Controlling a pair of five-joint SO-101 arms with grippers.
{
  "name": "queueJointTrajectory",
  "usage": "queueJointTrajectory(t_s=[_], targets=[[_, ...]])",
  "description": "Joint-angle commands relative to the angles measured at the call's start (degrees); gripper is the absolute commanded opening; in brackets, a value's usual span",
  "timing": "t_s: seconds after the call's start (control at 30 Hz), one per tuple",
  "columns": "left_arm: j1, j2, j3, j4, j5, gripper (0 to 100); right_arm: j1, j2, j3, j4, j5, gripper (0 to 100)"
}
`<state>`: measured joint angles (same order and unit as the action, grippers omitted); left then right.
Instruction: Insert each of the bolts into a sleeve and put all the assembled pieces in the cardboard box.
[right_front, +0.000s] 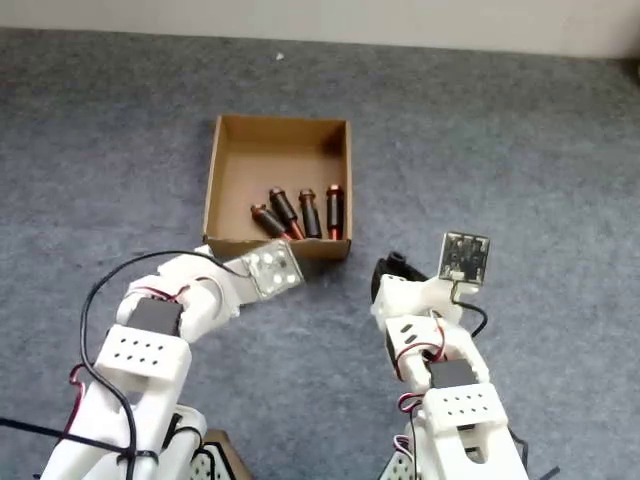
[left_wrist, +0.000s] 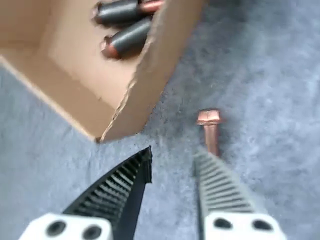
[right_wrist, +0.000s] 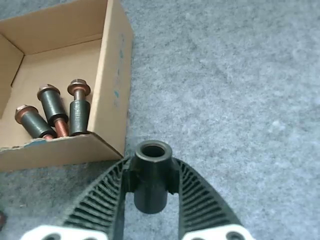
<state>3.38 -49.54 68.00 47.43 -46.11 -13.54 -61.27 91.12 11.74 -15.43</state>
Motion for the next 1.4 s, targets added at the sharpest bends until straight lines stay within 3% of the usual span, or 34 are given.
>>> queueJointTrajectory(t_s=[0.0, 0.37, 0.63, 0.9, 1.37], targets=[[-0.48, -1.19, -0.31, -0.44, 7.21, 19, 0.22, -1.63, -0.48, -1.27, 0.88, 0.5], [-0.22, 10.86, -10.42, 11.87, 12.75, 19, 0.22, -1.63, -0.48, -1.27, 0.88, 0.5], [-0.22, 20.35, -15.08, 11.52, 15.3, 19, 0.22, -1.63, -0.48, -1.27, 0.88, 0.5], [-0.04, 30.11, -16.13, 3.78, 15.65, 16, 0.22, -1.63, -0.48, -1.27, 0.88, 0.5], [5.05, 32.31, -15.96, 0.44, 20.31, 15, 0.22, -1.54, -0.48, -1.27, 0.97, 0.5]])
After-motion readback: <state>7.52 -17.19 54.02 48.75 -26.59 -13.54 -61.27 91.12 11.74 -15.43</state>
